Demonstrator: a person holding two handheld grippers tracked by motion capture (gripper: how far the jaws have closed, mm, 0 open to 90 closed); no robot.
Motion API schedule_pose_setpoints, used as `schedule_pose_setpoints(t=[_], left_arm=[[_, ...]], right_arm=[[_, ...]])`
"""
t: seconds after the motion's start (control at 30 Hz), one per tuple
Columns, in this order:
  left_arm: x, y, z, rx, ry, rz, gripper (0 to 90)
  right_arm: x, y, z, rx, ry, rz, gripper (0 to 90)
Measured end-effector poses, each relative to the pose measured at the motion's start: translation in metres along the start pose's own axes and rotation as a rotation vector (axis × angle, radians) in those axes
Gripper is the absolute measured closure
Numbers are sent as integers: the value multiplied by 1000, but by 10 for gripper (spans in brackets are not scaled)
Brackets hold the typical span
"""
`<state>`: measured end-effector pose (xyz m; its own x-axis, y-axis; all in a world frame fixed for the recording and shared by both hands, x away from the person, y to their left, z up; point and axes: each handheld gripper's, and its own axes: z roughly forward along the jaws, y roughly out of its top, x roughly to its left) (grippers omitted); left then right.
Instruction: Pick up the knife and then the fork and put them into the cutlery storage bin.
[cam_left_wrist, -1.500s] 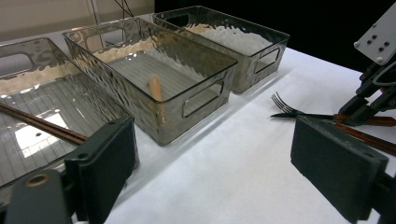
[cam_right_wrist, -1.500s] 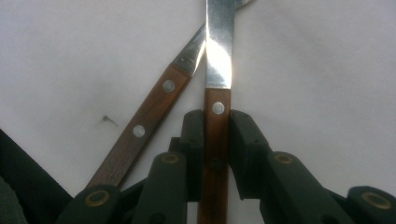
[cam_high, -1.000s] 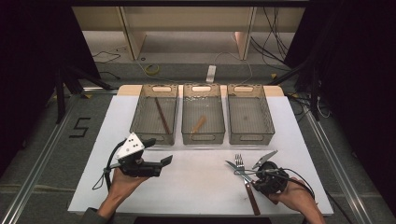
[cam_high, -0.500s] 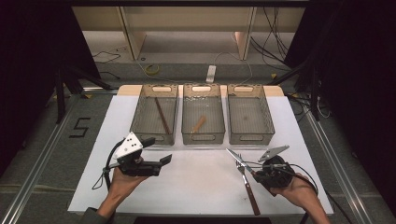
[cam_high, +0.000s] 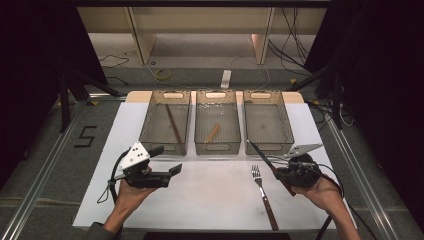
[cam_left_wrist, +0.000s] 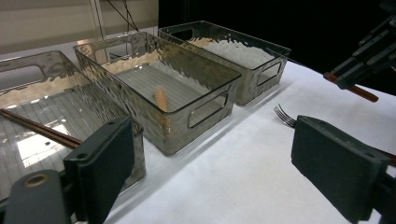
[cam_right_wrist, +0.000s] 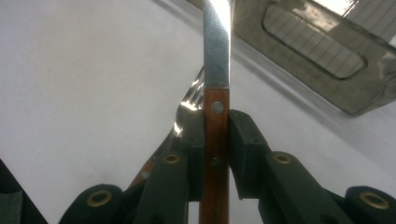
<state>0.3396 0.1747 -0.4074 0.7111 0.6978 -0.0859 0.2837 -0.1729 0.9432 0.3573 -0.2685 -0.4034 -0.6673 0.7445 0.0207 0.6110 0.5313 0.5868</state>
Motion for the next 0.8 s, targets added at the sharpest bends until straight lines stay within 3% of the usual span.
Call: schedule_pose_setpoints(t=[0.53, 0.8], left_arm=[[0, 0, -1, -1, 9, 6, 130], [2, 0, -2, -10, 7, -11, 130]], right_arm=[[-13, 31, -5, -101, -27, 37, 775], [-20, 49, -5, -144, -38, 61, 776]])
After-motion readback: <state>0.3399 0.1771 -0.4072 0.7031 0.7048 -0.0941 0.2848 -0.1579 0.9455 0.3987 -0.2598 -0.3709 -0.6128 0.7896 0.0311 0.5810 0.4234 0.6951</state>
